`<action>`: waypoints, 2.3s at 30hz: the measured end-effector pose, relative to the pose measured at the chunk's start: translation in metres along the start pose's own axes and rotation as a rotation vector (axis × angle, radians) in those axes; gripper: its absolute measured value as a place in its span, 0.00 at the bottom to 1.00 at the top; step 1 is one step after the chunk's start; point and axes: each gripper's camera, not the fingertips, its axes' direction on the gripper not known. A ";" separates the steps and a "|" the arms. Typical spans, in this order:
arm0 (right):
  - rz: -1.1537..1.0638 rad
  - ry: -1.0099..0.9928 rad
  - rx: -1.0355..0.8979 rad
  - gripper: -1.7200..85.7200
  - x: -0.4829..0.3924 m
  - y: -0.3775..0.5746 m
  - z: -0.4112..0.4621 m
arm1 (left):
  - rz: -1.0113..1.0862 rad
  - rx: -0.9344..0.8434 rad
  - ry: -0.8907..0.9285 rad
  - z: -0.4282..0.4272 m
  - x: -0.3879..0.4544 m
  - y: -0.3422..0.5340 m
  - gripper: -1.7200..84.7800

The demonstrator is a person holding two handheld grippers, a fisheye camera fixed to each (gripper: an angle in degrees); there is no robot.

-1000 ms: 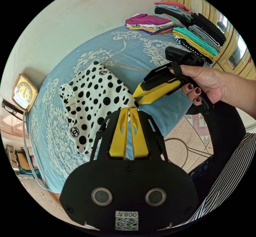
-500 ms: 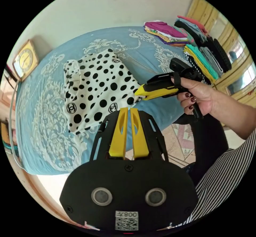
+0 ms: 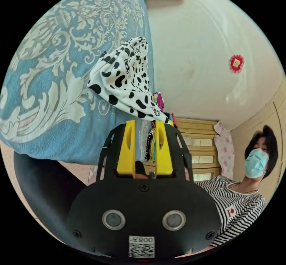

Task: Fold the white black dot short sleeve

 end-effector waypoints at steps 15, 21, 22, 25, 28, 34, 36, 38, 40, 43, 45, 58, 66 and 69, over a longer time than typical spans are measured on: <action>-0.029 -0.014 0.028 0.04 0.002 0.013 -0.054 | -0.129 0.273 0.043 -0.112 -0.107 -0.019 0.09; -0.017 -0.013 0.043 0.04 0.015 0.024 -0.089 | -0.100 0.244 0.002 -0.122 -0.093 -0.020 0.06; -0.015 -0.010 0.046 0.04 0.017 0.028 -0.099 | -0.087 0.233 -0.003 -0.123 -0.087 -0.018 0.06; -0.011 0.009 0.053 0.04 0.024 0.039 -0.125 | -0.051 0.204 -0.019 -0.124 -0.066 -0.015 0.05; -0.008 0.051 0.050 0.04 0.030 0.056 -0.153 | -0.012 0.167 -0.042 -0.122 -0.040 -0.010 0.05; 0.003 0.112 0.044 0.04 0.045 0.105 -0.214 | 0.053 0.083 -0.087 -0.108 0.019 0.003 0.05; 0.007 0.131 0.045 0.04 0.051 0.122 -0.233 | 0.070 0.061 -0.095 -0.101 0.038 0.008 0.05; 0.008 0.132 0.049 0.04 0.059 0.144 -0.259 | 0.087 0.040 -0.089 -0.091 0.065 0.013 0.05; 0.004 0.131 0.052 0.04 0.064 0.161 -0.279 | 0.101 0.027 -0.086 -0.082 0.086 0.017 0.05; -0.014 0.132 0.055 0.04 0.070 0.189 -0.314 | 0.130 0.001 -0.078 -0.064 0.126 0.020 0.05; -0.027 0.122 0.068 0.04 0.074 0.205 -0.338 | 0.152 -0.014 -0.074 -0.052 0.151 0.021 0.05; -0.158 0.038 0.210 0.04 0.092 0.320 -0.537 | 0.300 -0.139 0.009 0.097 0.372 0.008 0.05; -0.199 -0.007 0.337 0.04 0.114 0.359 -0.681 | 0.399 -0.267 0.018 0.247 0.523 -0.026 0.05; -0.221 0.016 0.374 0.04 0.114 0.356 -0.747 | 0.436 -0.309 0.009 0.319 0.586 -0.044 0.05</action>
